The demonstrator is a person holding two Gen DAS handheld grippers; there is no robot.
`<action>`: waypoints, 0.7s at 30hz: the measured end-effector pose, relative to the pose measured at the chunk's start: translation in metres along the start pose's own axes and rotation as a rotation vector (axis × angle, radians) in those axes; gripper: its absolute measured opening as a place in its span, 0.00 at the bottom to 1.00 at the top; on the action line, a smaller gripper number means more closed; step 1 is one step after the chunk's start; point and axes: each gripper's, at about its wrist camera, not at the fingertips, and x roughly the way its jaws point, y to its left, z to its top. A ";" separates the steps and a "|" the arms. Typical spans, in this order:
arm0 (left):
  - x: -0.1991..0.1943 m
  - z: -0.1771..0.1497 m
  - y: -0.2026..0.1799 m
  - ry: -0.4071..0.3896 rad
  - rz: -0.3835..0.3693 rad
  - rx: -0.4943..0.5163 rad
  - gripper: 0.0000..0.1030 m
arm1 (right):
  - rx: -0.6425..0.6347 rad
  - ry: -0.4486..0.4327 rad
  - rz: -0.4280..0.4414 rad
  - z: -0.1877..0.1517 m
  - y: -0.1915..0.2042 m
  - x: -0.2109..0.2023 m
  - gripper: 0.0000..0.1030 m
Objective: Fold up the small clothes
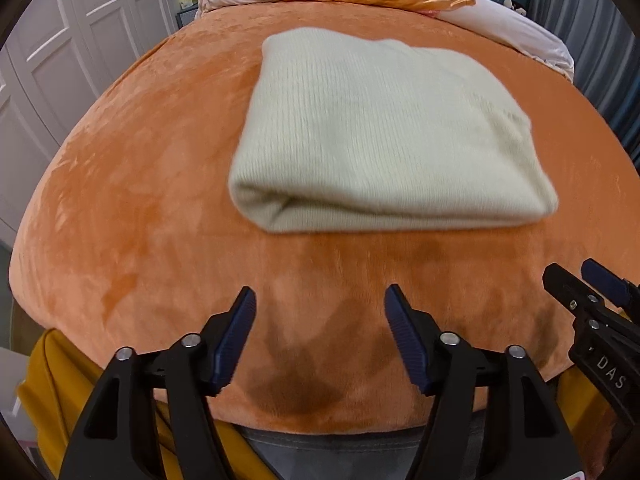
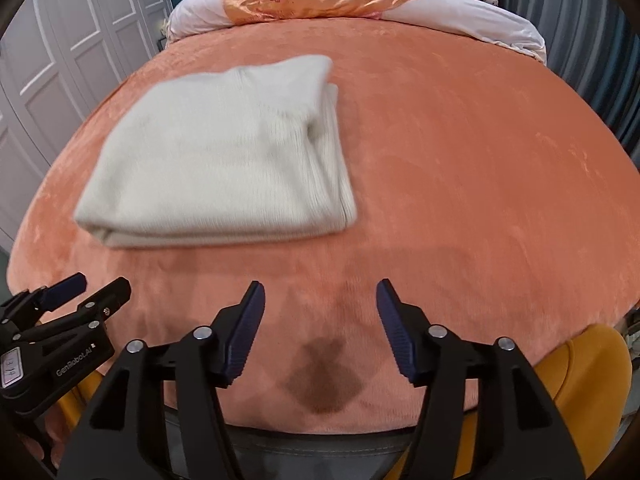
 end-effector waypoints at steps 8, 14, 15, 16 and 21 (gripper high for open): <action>0.010 -0.021 -0.006 -0.045 0.029 0.011 0.71 | -0.006 0.015 -0.039 -0.023 0.004 0.016 0.65; 0.014 -0.027 -0.004 -0.082 0.045 -0.013 0.83 | -0.026 0.003 -0.037 -0.036 0.014 0.023 0.77; 0.014 -0.028 -0.004 -0.088 0.046 -0.022 0.86 | -0.029 -0.001 -0.038 -0.037 0.015 0.024 0.80; 0.015 -0.028 -0.004 -0.092 0.047 -0.030 0.88 | -0.031 -0.009 -0.037 -0.038 0.016 0.025 0.81; 0.018 -0.028 -0.002 -0.122 0.058 -0.056 0.90 | -0.012 -0.031 -0.040 -0.043 0.017 0.028 0.89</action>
